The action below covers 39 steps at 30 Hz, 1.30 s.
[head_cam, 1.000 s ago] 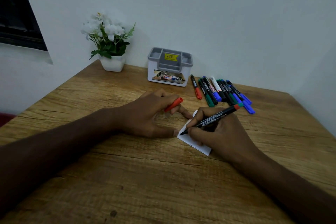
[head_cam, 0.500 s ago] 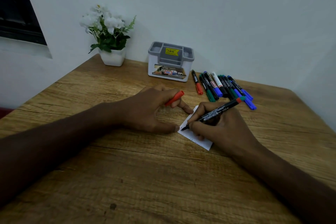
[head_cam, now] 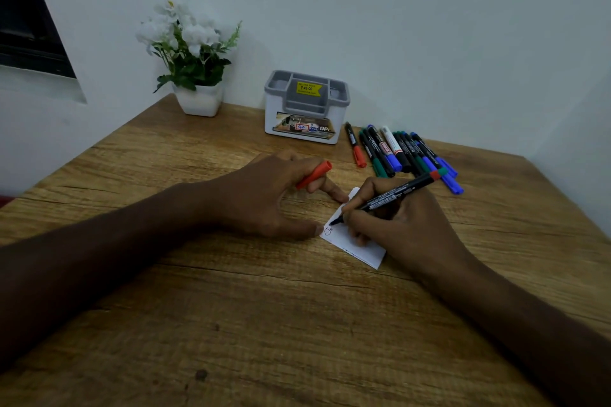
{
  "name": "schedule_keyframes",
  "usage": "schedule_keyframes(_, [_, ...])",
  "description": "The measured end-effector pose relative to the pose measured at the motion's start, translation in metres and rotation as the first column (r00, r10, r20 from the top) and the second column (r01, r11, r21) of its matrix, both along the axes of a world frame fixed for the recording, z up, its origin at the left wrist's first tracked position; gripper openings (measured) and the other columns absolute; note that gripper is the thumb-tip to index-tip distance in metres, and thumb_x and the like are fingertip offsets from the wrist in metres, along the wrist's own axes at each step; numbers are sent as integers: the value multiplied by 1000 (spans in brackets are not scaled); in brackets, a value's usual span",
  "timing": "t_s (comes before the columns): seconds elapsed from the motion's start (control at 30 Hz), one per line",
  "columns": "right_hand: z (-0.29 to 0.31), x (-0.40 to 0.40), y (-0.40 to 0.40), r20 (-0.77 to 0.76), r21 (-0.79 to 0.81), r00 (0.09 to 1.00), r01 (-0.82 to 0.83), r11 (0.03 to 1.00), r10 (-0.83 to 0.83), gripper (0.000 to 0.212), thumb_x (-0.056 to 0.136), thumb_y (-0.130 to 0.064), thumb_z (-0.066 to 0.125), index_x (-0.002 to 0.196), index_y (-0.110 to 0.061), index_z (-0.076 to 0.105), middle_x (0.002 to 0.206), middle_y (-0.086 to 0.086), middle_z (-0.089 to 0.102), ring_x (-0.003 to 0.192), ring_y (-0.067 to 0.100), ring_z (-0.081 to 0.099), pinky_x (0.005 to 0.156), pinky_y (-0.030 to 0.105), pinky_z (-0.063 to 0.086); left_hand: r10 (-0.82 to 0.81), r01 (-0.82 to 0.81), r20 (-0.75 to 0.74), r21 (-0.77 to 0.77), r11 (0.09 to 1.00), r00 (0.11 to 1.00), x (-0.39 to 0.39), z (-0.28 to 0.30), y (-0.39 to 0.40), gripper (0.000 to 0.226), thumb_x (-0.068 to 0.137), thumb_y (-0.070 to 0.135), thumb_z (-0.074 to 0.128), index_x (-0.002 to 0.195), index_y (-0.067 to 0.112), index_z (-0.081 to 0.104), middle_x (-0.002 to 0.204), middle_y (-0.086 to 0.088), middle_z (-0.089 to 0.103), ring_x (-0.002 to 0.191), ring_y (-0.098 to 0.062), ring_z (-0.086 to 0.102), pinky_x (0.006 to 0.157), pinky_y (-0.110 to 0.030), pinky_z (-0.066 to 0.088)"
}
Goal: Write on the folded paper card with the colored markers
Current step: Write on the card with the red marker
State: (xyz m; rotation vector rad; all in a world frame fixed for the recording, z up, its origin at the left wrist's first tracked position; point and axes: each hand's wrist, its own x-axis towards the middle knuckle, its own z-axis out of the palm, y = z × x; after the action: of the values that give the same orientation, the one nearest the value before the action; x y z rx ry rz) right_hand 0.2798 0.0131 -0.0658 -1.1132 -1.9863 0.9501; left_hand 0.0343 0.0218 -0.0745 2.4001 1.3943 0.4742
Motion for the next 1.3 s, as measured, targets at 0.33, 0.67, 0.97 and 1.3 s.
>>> schedule_keyframes(0.33, [-1, 1, 1, -10, -39, 1000, 10, 999, -10, 7, 88, -7, 75, 82, -10, 76, 69, 6, 77, 61, 15, 74, 64, 23, 59, 17, -17, -23, 1, 1000, 1000, 1, 0, 0, 48, 73, 75, 68, 105, 56, 37, 114, 16, 43, 107, -7, 47, 87, -32, 44])
schedule_keyframes(0.67, [-2, 0, 2, -22, -38, 1000, 21, 999, -22, 6, 89, -6, 74, 84, -9, 75, 70, 6, 77, 60, 16, 75, 63, 24, 61, 21, -22, -49, -8, 1000, 999, 0, 1, 0, 64, 81, 67, 76, 128, 48, 38, 124, 13, 42, 112, -9, 45, 89, -30, 42])
schedule_keyframes(0.97, [0, 0, 12, 64, 102, 998, -13, 995, 6, 18, 85, -11, 77, 74, -24, 75, 76, -6, 75, 70, 9, 68, 66, 39, 57, 18, -19, -29, -27, 999, 999, 0, 2, -1, 46, 78, 71, 73, 102, 62, 35, 117, 15, 43, 110, -10, 46, 86, -30, 42])
schedule_keyframes(1.3, [-2, 3, 16, 47, 70, 998, -37, 997, 34, 14, 88, -9, 76, 78, -18, 77, 82, -1, 77, 73, 13, 68, 67, 43, 57, 15, -16, -15, -22, 1000, 1000, 0, 1, 0, 45, 81, 66, 77, 107, 59, 41, 111, 24, 40, 107, -4, 46, 81, -25, 41])
